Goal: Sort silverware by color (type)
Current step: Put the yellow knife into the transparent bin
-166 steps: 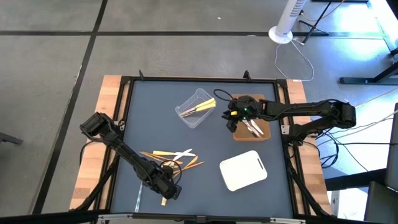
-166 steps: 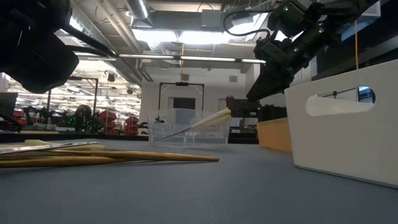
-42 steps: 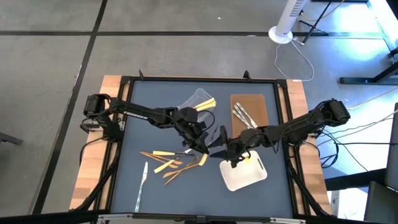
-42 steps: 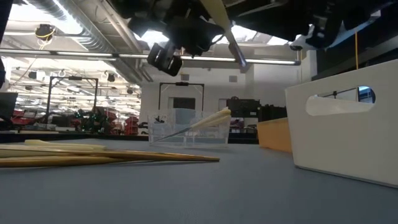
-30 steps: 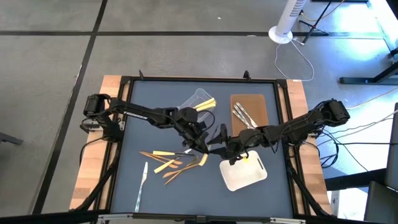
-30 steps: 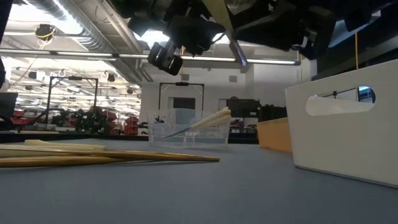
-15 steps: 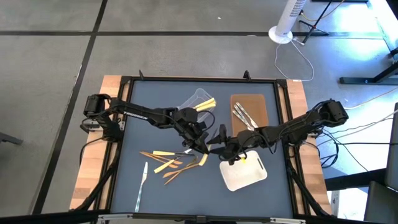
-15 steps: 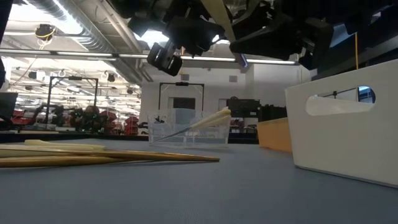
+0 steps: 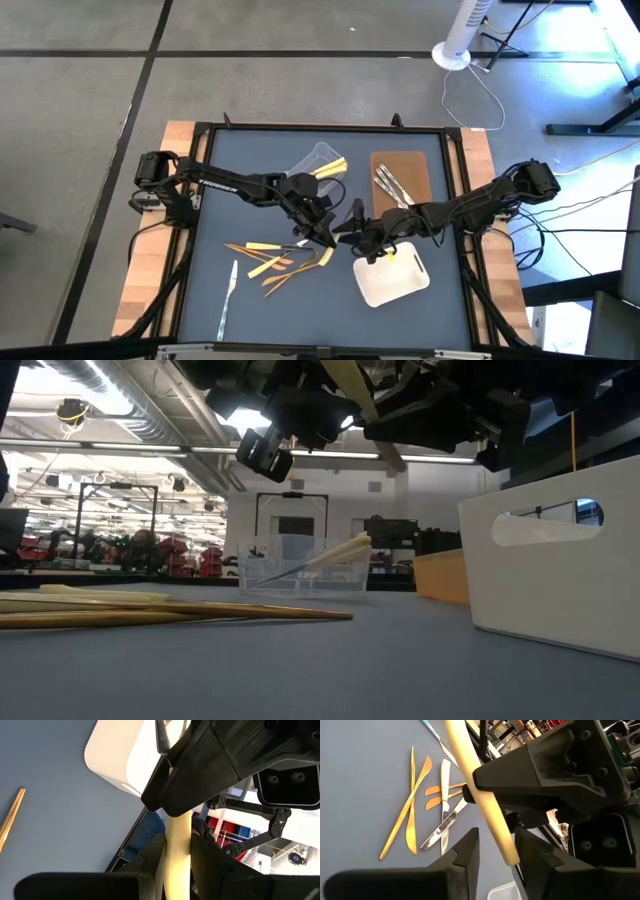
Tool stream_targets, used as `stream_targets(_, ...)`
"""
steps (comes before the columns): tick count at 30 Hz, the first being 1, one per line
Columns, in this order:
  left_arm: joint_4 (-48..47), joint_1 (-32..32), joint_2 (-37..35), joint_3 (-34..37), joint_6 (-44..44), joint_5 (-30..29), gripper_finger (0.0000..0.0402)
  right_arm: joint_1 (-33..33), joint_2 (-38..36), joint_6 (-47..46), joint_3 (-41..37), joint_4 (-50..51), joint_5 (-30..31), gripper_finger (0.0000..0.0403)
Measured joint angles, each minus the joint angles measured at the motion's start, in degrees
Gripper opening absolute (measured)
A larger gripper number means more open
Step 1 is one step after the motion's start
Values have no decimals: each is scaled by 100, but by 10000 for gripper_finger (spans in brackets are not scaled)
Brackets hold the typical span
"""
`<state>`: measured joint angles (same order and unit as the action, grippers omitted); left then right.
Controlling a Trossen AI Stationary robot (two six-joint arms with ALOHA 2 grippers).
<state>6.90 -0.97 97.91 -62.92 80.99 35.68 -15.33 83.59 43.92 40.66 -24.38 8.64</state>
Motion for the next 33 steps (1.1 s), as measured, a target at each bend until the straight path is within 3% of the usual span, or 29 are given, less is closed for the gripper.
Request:
stream_targets(23, -4, 4, 0, 7, 4, 4, 75, -7, 2, 7, -1, 49, -13, 26)
stream_targets(33, 39, 2, 0, 7, -37, -67, 90, -7, 4, 8, -4, 37, -13, 18)
